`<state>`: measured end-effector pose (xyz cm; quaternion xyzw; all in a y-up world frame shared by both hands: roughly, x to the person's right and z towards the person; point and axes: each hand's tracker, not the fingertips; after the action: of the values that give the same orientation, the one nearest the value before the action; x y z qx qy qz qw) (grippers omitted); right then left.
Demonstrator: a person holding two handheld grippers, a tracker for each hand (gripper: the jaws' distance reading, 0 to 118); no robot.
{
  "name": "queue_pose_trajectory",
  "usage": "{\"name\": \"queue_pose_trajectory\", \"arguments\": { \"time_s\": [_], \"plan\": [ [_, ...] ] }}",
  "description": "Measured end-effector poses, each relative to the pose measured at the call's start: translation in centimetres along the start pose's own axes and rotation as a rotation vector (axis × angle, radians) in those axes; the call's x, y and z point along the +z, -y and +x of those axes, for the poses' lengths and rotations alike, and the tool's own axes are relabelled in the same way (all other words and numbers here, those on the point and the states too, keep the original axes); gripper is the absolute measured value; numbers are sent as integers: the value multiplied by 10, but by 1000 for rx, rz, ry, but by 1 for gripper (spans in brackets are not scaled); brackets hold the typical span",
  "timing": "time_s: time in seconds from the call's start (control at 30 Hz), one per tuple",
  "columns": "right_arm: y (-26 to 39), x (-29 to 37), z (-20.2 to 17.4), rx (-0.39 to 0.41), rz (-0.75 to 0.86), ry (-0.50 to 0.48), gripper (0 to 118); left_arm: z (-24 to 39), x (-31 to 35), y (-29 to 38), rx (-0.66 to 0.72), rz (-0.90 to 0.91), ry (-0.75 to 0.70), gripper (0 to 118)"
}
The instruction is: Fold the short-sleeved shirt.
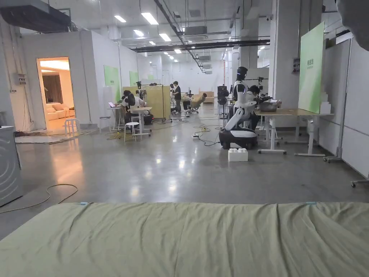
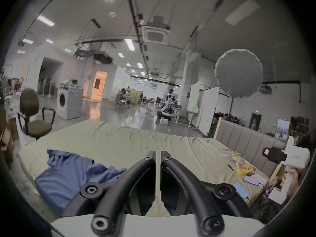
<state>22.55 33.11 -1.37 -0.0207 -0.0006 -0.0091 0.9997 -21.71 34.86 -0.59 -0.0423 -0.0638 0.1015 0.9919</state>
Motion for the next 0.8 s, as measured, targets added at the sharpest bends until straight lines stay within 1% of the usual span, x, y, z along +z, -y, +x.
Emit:
{"name": "queue_pose_trajectory", "arguments": {
  "time_s": [0.03,0.07,0.1,0.2,0.27,0.3,0.37,0.5,0.67,0.8],
  "plan": [
    [-3,1,-2,25,14,-2,0,4,2,-2,-14,14,20,4],
    [-2,0,-2,-15,-12,-21,0,3,3,-4,42,22,15,4],
    [-1,-1,-3,-46,-34,-29,0,3,3,-7,50,30,19,4],
    [-3,0,-10,-8,-12,-41,0,4,1,-11,2,59,8,4],
    [-4,0,-13,7,-8,-35,0,4,0,-13,-42,46,9,4],
    [-4,-1,-13,9,-9,-36,0,15,0,-14,-53,49,15,4],
    [-3,-2,-12,-6,-13,-35,0,15,0,-15,-66,51,23,4],
    [-3,-2,-12,-29,-25,-40,0,19,0,-14,-75,48,27,4],
    [-5,0,-16,7,-13,-45,0,21,0,-13,-73,47,29,4],
    [-7,1,-19,22,-2,-54,0,21,0,-14,-72,45,31,4]
  ]
}}
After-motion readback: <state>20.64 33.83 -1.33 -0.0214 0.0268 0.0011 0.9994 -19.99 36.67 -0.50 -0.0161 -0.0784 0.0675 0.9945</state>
